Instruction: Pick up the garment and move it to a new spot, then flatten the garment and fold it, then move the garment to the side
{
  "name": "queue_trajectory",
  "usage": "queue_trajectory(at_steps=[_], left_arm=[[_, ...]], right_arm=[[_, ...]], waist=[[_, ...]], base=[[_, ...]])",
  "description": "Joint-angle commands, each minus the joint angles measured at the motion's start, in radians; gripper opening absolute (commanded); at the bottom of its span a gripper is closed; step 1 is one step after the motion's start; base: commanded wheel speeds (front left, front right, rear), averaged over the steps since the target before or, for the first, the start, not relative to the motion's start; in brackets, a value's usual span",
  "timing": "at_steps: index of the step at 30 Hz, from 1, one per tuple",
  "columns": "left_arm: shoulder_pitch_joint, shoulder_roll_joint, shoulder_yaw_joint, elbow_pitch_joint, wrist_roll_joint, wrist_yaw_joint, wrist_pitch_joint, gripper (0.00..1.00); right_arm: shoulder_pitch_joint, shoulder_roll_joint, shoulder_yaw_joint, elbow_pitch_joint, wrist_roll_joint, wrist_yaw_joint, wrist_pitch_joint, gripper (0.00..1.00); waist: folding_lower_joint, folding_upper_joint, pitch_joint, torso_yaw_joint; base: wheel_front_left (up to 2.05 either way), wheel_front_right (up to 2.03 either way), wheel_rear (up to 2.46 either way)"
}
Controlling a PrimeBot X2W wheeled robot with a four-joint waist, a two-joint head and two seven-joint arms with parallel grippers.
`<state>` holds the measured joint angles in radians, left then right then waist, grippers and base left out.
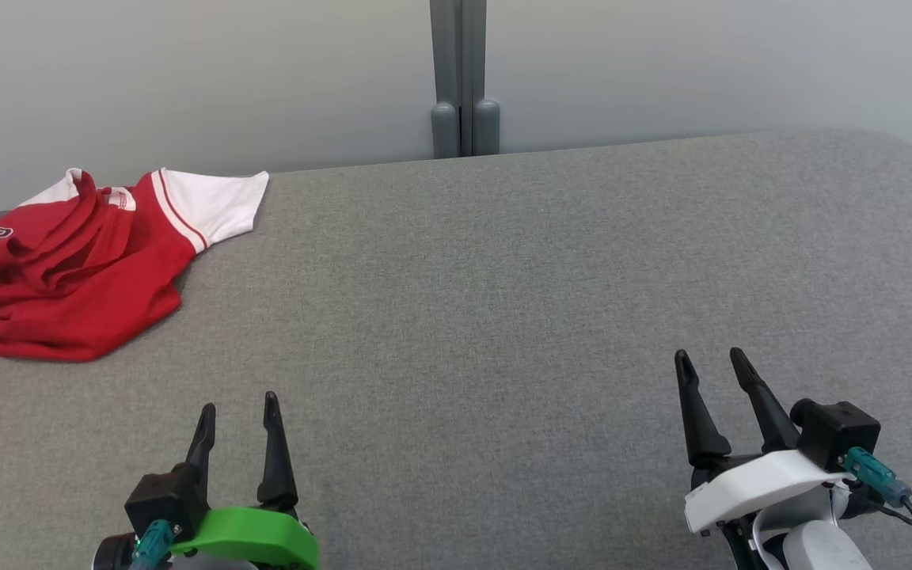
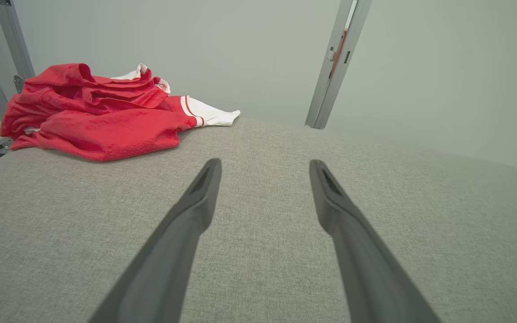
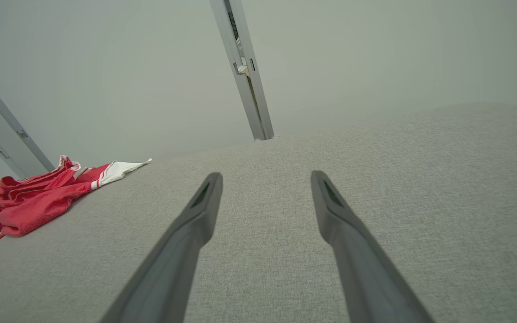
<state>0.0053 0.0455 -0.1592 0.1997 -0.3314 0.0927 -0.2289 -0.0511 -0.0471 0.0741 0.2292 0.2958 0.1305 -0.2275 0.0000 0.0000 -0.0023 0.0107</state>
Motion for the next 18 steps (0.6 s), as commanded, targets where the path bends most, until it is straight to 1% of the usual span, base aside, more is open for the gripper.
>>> queue_trajectory(at_steps=[1, 18], left_arm=[[0.003, 0.007, 0.000, 0.000, 0.021, 0.006, -0.008, 1.00], [0.010, 0.008, 0.005, 0.022, 0.116, 0.013, -0.039, 1.00]], right_arm=[[-0.011, -0.004, 0.001, 0.003, -0.023, 0.000, -0.010, 1.00], [-0.018, -0.005, 0.002, 0.018, -0.147, 0.000, -0.041, 1.00]], waist=[[0.0000, 0.0000, 0.000, 0.000], [0.0000, 0.0000, -0.004, 0.003]], base=[[0.00, 0.00, 0.00], [0.00, 0.00, 0.00]])
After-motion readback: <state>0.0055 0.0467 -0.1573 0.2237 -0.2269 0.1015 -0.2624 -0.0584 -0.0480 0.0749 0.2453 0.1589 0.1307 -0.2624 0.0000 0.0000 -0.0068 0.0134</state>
